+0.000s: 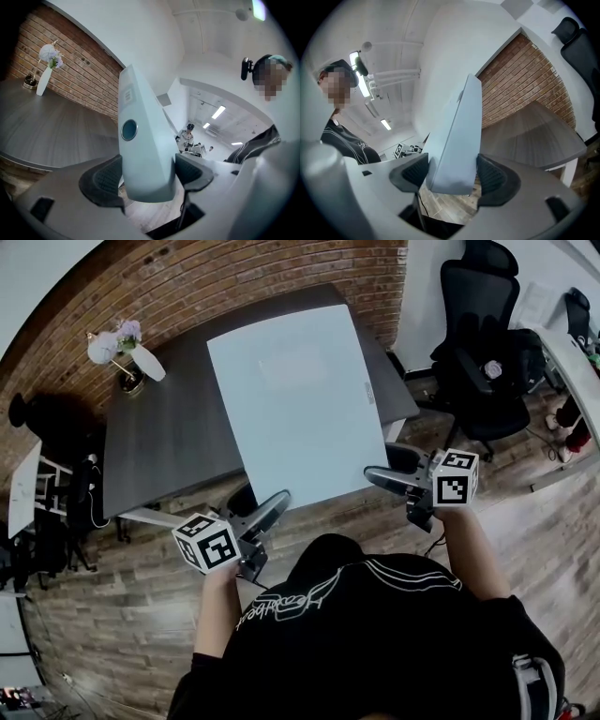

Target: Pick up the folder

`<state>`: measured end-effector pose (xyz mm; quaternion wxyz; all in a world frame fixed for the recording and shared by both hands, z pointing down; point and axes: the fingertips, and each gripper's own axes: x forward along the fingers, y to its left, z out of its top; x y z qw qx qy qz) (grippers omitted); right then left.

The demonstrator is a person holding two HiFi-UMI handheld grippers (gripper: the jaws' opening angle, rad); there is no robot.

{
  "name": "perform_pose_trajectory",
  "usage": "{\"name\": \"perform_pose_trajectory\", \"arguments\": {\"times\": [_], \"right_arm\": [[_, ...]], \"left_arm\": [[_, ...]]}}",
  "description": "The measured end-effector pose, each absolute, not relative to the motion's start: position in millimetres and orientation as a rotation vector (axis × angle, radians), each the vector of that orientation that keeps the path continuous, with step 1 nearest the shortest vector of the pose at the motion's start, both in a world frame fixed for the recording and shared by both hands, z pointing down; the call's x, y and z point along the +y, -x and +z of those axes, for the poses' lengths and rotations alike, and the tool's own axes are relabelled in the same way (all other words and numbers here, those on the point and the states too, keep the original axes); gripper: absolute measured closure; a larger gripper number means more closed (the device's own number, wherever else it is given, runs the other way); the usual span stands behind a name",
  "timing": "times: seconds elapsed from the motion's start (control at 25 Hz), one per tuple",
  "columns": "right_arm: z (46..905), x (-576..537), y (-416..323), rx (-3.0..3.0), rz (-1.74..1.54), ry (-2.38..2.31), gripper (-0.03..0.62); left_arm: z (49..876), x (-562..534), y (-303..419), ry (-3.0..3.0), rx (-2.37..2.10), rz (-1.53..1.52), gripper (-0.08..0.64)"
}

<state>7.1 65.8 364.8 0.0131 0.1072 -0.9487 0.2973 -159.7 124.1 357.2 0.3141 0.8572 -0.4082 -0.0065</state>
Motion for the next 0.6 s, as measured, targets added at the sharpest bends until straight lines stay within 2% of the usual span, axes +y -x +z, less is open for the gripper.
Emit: {"name": "perform_pose_trajectory", "arguments": {"times": [0.6], "right_arm": [[367.1, 50.5, 4.1, -2.937, 0.914, -0.265, 0.310]], "left_arm": [[357.0, 115.9, 167.2, -2.241, -1.140, -0.018, 0.215]]}}
